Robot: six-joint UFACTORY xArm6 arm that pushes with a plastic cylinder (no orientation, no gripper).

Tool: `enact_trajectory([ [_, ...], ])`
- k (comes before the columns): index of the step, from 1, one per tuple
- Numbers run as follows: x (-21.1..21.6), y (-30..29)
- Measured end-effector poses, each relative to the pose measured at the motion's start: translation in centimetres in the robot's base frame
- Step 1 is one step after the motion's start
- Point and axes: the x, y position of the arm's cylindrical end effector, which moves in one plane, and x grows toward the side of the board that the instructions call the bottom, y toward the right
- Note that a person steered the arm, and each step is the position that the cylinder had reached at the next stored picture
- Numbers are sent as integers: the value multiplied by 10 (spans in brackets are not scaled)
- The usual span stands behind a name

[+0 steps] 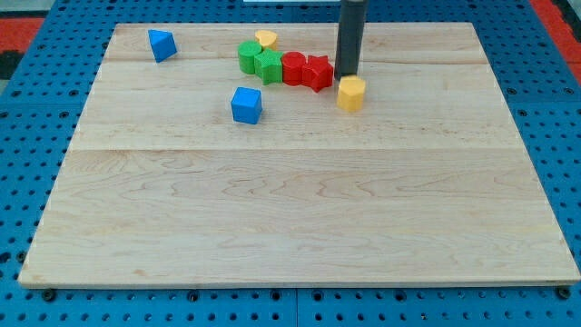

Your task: Move the yellow heart to the red star

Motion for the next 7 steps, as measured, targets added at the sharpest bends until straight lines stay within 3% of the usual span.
enact_trajectory([
  [1,35,-9],
  [2,26,-85],
  [3,-6,-106],
  [4,-26,-171],
  [6,-95,-177],
  [7,-119,-130],
])
